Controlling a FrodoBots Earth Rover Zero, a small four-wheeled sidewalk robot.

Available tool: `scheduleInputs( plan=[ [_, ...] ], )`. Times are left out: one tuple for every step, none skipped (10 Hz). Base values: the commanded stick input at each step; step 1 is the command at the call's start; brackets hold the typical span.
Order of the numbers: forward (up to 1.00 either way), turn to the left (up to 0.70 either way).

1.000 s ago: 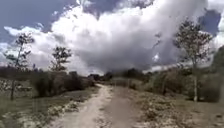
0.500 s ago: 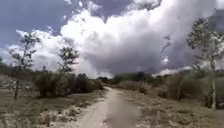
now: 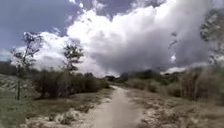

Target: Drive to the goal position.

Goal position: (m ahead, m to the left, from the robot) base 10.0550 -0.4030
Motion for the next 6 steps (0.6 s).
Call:
scheduleInputs(
  plan=[
    [0.85, 0.00],
    [0.85, 0.00],
    [0.85, 0.00],
    [0.85, 0.00],
    [0.85, 0.00],
    [0.85, 0.00]
  ],
)
